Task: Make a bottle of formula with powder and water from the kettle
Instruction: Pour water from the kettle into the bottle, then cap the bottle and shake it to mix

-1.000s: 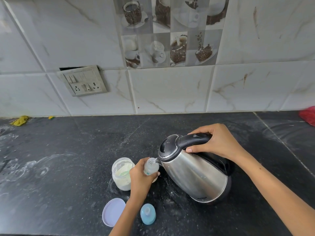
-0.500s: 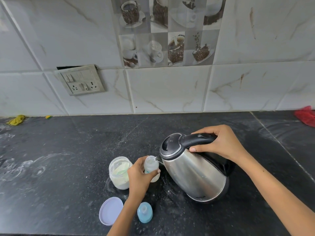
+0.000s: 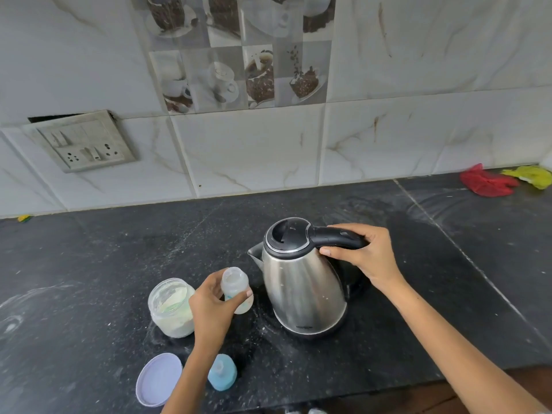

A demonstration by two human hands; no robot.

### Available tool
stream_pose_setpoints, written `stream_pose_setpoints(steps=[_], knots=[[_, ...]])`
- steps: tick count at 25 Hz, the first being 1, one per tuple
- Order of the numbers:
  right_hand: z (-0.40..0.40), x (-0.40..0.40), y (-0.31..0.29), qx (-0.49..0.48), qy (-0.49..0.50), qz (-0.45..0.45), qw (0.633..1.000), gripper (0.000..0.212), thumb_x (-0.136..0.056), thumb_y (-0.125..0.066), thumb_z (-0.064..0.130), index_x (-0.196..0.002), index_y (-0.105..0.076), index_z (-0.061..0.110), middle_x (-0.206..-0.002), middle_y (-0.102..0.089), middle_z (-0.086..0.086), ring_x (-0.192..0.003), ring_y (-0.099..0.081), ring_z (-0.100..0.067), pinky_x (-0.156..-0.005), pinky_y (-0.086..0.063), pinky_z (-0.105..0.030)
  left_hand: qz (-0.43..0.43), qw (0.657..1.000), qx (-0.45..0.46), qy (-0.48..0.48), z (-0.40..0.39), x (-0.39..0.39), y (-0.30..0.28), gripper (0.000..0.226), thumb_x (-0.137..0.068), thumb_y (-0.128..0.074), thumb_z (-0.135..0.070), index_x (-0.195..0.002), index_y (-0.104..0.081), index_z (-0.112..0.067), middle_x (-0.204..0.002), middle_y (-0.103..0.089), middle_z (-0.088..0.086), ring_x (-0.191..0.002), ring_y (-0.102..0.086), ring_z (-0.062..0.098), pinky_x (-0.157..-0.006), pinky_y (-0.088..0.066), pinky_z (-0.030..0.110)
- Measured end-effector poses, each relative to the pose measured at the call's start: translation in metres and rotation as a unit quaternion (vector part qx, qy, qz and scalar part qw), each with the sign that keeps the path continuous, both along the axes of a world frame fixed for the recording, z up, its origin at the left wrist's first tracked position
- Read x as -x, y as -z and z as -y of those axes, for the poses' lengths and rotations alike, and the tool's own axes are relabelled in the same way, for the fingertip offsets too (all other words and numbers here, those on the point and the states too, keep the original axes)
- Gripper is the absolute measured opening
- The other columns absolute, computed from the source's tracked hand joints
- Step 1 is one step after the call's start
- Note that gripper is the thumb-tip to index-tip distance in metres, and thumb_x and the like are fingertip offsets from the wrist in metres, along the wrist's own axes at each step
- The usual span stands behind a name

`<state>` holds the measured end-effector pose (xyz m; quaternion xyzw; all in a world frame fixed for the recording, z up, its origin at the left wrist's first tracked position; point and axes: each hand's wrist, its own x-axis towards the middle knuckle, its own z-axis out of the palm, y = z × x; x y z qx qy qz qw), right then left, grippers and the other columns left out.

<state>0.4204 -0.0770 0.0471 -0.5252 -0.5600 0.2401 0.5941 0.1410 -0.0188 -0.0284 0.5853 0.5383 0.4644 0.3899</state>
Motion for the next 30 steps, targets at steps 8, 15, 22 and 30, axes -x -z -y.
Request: stream_pose_setpoints(steps=[8, 15, 22, 30], knots=[[0.007, 0.008, 0.031, 0.021, 0.061, -0.043, 0.997, 0.034, -0.068, -0.086, 0.008, -0.099, -0.074, 0.017, -0.095, -0.077, 0.000, -0.093, -0.072, -0.017, -0.085, -0.054, -0.035, -0.015, 1.000, -0.012, -0.002, 0.003, 0.014, -0.005, 0.052, -0.058, -0.090, -0.008, -0.104, -0.067, -0.014, -0.097, -0.072, -0.003, -0.092, -0.068, 0.011, -0.084, -0.053, 0.027], [0.027, 0.035, 0.012, -0.054, 0.196, 0.274, 0.940, 0.040, -0.080, -0.078, 0.024, -0.117, -0.066, 0.012, -0.130, -0.055, -0.003, -0.122, -0.051, -0.014, -0.101, -0.043, -0.019, 0.000, 0.999, -0.016, 0.033, 0.021, 0.041, -0.018, 0.051, -0.059, -0.088, -0.003, -0.104, -0.067, -0.013, -0.096, -0.070, -0.011, -0.087, -0.065, -0.007, -0.074, -0.048, 0.005], [0.043, 0.163, 0.063, -0.058, 0.084, 0.321, 0.942, 0.020, -0.090, -0.066, 0.025, -0.106, -0.071, 0.014, -0.120, -0.061, 0.001, -0.107, -0.059, -0.010, -0.081, -0.054, -0.026, -0.011, 1.000, -0.015, 0.014, 0.044, 0.099, -0.026, 0.048, -0.057, -0.090, -0.012, -0.099, -0.070, -0.025, -0.092, -0.072, -0.015, -0.092, -0.067, 0.002, -0.083, -0.050, 0.020], [0.058, 0.228, 0.141, 0.201, -0.055, 0.347, 0.914, 0.067, -0.079, -0.071, 0.047, -0.138, -0.047, 0.026, -0.138, -0.053, 0.007, -0.124, -0.054, -0.014, -0.097, -0.050, -0.035, -0.037, 0.999, -0.010, 0.028, 0.060, 0.133, 0.000, 0.050, -0.056, -0.091, -0.014, -0.100, -0.069, -0.024, -0.092, -0.070, -0.017, -0.090, -0.066, -0.001, -0.079, -0.049, 0.010]])
